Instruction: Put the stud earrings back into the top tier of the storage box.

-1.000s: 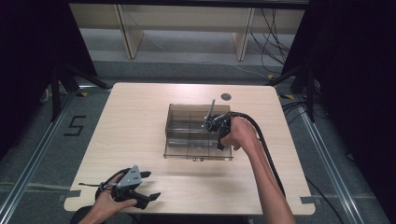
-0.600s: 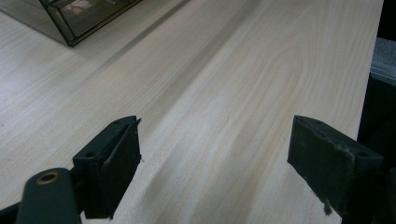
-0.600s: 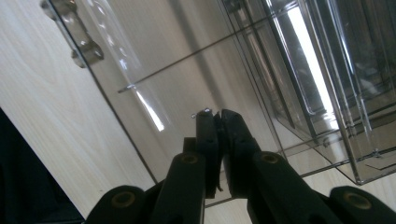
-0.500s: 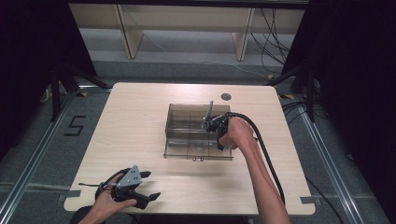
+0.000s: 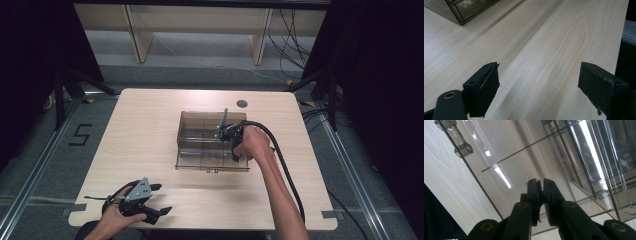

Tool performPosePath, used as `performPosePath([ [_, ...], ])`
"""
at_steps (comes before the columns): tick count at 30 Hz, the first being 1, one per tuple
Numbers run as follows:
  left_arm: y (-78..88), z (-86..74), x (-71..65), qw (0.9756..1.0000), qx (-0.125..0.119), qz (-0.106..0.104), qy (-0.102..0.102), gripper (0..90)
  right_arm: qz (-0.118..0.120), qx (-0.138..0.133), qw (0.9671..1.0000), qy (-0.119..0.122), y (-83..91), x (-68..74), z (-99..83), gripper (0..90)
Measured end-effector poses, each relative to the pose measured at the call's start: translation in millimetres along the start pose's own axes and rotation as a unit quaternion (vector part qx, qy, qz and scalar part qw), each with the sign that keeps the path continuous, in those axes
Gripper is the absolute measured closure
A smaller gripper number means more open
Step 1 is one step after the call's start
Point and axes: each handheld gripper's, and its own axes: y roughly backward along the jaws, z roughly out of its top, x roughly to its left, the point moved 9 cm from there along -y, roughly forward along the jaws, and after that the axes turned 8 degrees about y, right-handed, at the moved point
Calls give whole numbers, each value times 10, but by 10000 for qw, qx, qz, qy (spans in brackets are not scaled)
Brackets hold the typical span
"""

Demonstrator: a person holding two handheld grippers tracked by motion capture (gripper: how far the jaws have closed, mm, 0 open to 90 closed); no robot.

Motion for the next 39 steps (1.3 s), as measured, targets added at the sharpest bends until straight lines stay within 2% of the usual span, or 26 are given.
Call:
performPosePath([
  [1, -2, -7, -12, 9999, -2, 4, 151, 165, -22, 21, 10000, -60, 9, 8, -1, 828],
  [2, -3, -7, -13, 9999, 0, 6, 147, 165, -40, -4, 10000, -56, 18, 5, -2, 825],
  [3, 1, -5, 3, 10000, 34, 7, -35, 165, -40, -8, 10000, -44, 33, 7, -9, 820],
  [5, 1, -5, 4, 10000, 31, 11, -31, 165, -84, -54, 9999, -47, 63, 9, -23, 810],
  [6, -4, -7, -12, 9999, -2, 14, 150, 165, -116, -75, 9999, -57, 82, 13, -31, 802],
  [8, 1, -10, 6, 10000, 54, 23, -15, 165, -107, -174, 9998, -21, 117, 23, -43, 792],
  [10, -7, -14, -14, 10000, 41, -20, 65, 165, -165, -216, 9996, -45, 157, 30, -69, 783],
  [11, -1, -13, 5, 10000, 53, 11, -37, 165, -179, -246, 9995, -56, 173, 36, -79, 778],
  [13, -1, -14, 1, 10000, 55, 32, 44, 165, -224, -277, 9994, 3, 210, 42, -102, 767],
  [14, -3, -11, -6, 10000, 42, -9, 7, 165, -207, -332, 9992, -69, 222, 59, -111, 763],
  [16, 2, -9, 5, 10000, 60, 1, -45, 165, -224, -368, 9991, 8, 255, 63, -133, 750],
  [18, -2, -15, 1, 9999, 50, 57, 91, 165, -253, -425, 9988, -33, 284, 79, -151, 728],
  [20, -2, -16, 2, 10000, 79, 1, -36, 165, -303, -456, 9985, -43, 310, 80, -180, 714],
  [21, 0, -25, -8, 9999, 119, 10, 74, 165, -274, -492, 9984, -100, 321, 94, -192, 711],
  [23, 3, -13, 9, 10000, 64, 31, -26, 165, -251, -542, 9981, -179, 340, 124, -208, 694],
  [24, -1, -22, -5, 9999, 86, 14, 103, 165, -295, -549, 9980, -129, 342, 105, -235, 685],
  [25, -2, -18, 2, 10000, 80, 10, -16, 165, -325, -544, 9979, -102, 355, 99, -252, 676],
  [27, -6, -24, -5, 9999, 83, 31, 87, 165, -287, -616, 9975, -197, 375, 126, -271, 661],
  [28, -1, -18, 6, 10000, 81, 16, -25, 165, -267, -630, 9974, -206, 375, 128, -289, 651],
  [29, -2, -17, 5, 10000, 73, 15, -6, 165, -259, -663, 9973, -161, 378, 126, -303, 642],
  [30, -4, -20, 0, 10000, 79, 20, 25, 165, -257, -666, 9969, -330, 388, 148, -317, 628],
  [31, -4, -19, 0, 10000, 78, 29, 6, 165, -247, -723, 9967, -264, 389, 134, -336, 609],
  [32, -5, -25, -6, 9999, 96, 36, 93, 165, -252, -676, 9964, -437, 404, 152, -356, 594],
  [34, -2, -16, 10, 10000, 79, 22, -35, 165, -243, -829, 9954, -407, 404, 142, -374, 562],
  [36, -15, -18, -8, 9999, 34, 50, 111, 165, -259, -908, 9943, -500, 412, 146, -420, 515],
  [39, -17, -14, -10, 9999, 4, 50, 134, 165, -260, -987, 9932, -558, 403, 163, -441, 503],
])
